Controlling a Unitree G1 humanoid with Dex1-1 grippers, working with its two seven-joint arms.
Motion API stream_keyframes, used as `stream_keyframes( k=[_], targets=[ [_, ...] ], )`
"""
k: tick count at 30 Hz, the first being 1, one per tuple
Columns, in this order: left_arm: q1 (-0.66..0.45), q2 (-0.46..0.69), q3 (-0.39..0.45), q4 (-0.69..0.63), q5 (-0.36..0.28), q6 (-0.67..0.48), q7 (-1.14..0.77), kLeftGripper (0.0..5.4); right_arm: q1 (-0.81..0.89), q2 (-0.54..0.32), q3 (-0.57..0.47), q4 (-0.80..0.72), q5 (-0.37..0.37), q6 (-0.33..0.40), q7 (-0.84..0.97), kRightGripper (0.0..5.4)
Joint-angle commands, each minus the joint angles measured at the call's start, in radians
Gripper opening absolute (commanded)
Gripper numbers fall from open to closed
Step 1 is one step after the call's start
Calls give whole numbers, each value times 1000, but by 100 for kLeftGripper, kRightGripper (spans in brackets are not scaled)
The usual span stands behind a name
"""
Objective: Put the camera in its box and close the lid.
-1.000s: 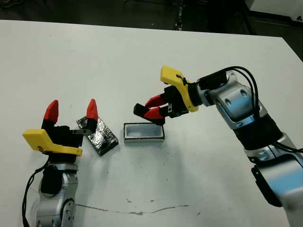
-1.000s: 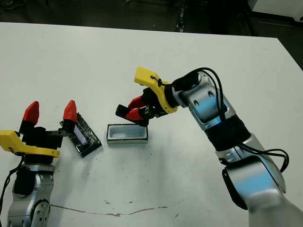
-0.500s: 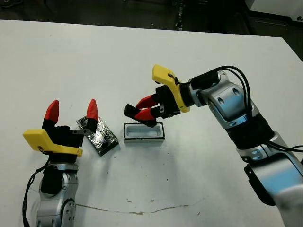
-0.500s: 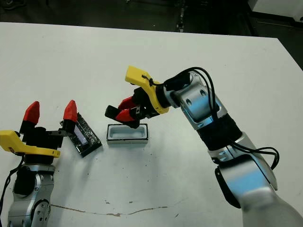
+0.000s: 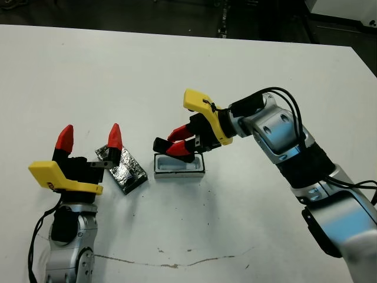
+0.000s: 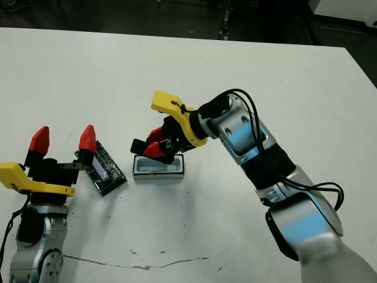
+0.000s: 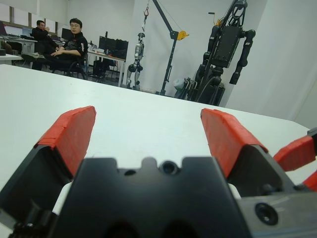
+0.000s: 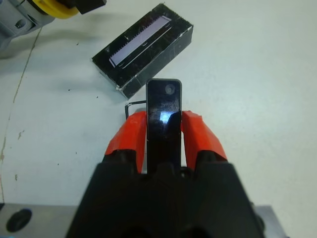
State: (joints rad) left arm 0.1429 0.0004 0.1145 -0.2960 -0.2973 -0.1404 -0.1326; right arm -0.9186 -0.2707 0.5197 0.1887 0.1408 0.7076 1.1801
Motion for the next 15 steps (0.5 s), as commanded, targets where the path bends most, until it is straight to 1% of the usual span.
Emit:
stream_keyframes(
  k=[1,6,10,15],
  targets=[
    [9,0,1,4,8,9,6,540,15,-22,6,-6,-11,-14,2,170],
    [8,2,2,8,1,7,0,540,26,-35,10,-39,-11,-21,1,170],
    [9,1,1,10,1,3,-1,540,33,-47,15,-62,-9,-12,5,170],
    [11,1,0,6,6,6,3,540,42,-48,16,-66,7,30,7,170]
  ],
)
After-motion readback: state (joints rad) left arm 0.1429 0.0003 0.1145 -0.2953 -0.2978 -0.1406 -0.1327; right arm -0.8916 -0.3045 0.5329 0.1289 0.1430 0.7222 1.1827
